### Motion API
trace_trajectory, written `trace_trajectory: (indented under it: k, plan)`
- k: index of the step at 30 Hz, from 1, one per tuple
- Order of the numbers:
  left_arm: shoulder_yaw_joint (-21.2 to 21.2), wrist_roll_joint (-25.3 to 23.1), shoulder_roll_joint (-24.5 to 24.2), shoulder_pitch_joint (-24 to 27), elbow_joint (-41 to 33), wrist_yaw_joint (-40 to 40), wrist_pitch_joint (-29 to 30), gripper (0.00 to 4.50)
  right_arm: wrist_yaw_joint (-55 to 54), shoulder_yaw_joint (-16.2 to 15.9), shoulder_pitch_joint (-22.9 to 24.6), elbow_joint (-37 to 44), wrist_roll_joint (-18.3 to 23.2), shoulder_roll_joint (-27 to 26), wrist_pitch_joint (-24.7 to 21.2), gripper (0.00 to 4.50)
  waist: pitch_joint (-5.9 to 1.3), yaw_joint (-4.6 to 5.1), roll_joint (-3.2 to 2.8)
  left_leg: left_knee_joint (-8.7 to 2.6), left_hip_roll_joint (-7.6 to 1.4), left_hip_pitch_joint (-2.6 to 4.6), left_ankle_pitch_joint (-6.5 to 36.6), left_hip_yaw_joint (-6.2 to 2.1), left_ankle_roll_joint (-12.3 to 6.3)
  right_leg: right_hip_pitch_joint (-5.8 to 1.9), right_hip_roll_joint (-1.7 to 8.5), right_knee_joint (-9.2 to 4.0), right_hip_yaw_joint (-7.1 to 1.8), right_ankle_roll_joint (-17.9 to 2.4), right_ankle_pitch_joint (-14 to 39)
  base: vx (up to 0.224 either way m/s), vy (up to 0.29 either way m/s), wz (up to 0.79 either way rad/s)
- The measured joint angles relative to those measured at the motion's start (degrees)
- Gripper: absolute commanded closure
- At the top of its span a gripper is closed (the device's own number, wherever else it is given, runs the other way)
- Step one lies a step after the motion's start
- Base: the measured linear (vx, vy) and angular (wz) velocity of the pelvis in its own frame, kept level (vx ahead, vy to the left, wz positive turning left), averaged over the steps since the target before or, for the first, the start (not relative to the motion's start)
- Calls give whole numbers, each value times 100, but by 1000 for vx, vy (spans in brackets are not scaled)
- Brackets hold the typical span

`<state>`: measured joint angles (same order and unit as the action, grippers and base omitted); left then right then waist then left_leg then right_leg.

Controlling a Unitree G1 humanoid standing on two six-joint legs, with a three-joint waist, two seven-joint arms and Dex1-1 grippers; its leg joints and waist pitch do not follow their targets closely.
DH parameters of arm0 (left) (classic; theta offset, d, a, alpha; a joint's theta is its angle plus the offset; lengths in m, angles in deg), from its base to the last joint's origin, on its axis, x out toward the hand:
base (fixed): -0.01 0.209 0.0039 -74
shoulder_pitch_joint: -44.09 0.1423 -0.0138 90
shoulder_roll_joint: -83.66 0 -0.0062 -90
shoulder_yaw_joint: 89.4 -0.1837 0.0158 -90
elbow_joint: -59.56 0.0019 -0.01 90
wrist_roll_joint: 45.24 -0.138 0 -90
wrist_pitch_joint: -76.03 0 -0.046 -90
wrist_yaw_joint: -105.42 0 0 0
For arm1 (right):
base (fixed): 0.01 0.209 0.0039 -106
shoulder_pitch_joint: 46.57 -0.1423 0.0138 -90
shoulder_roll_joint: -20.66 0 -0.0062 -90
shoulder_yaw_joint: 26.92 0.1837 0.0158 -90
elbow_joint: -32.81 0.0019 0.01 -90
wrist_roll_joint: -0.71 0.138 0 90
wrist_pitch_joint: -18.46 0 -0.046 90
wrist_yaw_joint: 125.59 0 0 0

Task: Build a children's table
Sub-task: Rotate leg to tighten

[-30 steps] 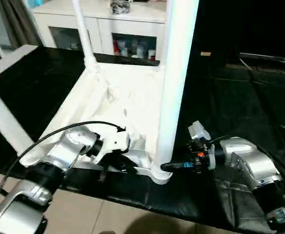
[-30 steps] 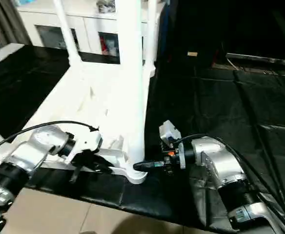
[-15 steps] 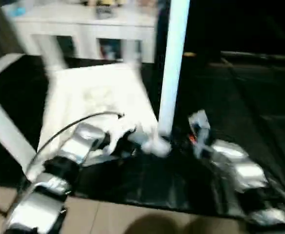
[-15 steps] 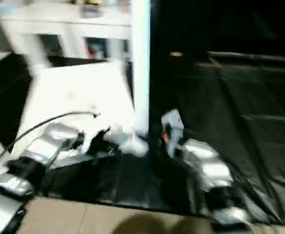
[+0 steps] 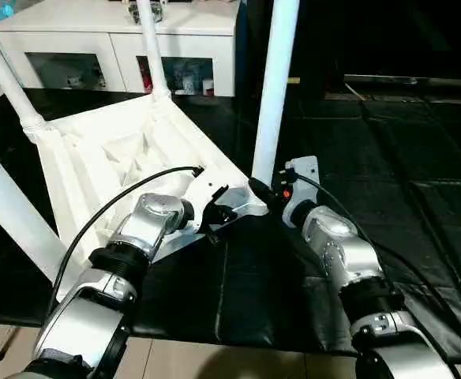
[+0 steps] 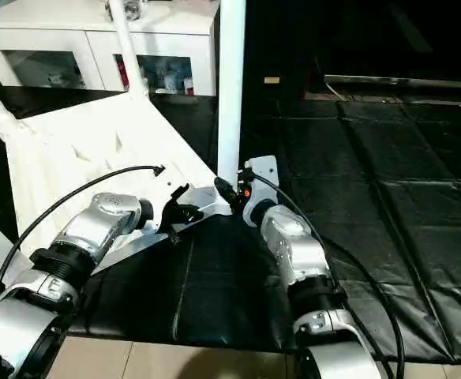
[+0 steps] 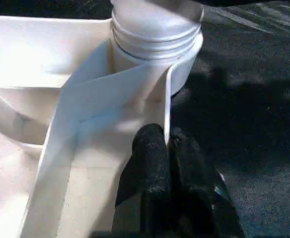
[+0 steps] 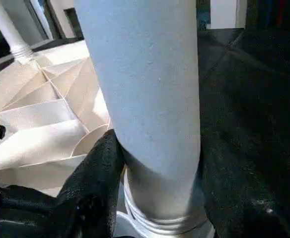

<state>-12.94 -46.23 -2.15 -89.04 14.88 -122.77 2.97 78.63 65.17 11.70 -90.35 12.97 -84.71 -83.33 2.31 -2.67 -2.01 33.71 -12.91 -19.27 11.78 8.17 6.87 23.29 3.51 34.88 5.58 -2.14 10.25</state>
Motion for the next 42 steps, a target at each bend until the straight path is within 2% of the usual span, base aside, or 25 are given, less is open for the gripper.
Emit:
trace_trajectory:
  k: [4,10,15,18,25,31,38,39,42]
  plan:
    - [-88,-67,-88,0,52,-177,-236,450,274,32,262,310,199,79,-70,150,5,-62,5,0,1,0,-1,2,0,0,1,0,-4,0,0,0,0,0]
    - [-271,-109,-396,54,48,-885,-731,450,1301,-90,706,959,412,689,-205,104,16,-182,18,-3,1,0,-1,3,0,2,1,0,-6,2,1,0,0,0]
    - [-405,-107,-682,167,-38,-1540,-1143,450,2144,-260,772,1320,572,1170,-292,62,20,-301,24,-4,0,-2,-2,10,1,1,4,3,-11,7,4,0,0,0]
    - [-556,-108,-935,247,-133,-2098,-1539,450,3088,-437,858,1524,714,1757,-452,62,24,-399,42,-1,0,-12,-2,16,0,0,11,2,-14,13,8,0,0,0]
    - [-782,-111,-1167,356,-422,-2877,-1819,450,4398,-749,779,1499,863,2116,-628,62,27,-546,49,7,-1,-22,-5,30,-4,1,24,6,-12,15,9,0,0,0]
    - [-891,-126,-1201,372,-461,-3153,-2054,450,5091,-1068,514,1451,952,2257,-682,62,24,-587,95,7,-3,-25,-12,52,-14,-1,40,14,-13,27,16,0,0,0]
    - [-899,-155,-1189,426,-621,-3152,-2054,450,5223,-1161,495,1268,933,2167,-678,62,36,-581,145,7,2,-36,-10,80,-18,-1,88,15,-10,35,20,0,0,0]
    - [-900,-154,-1192,427,-626,-3155,-2054,450,5255,-1163,494,1261,935,2170,-683,89,37,-581,149,7,2,-37,-10,80,-18,-1,88,15,-10,35,20,0,0,0]
    - [-906,-154,-1197,428,-627,-3174,-2065,450,5296,-1162,472,1237,938,2203,-702,98,36,-583,152,6,1,-37,-11,81,-19,-1,88,16,-8,36,21,0,0,0]
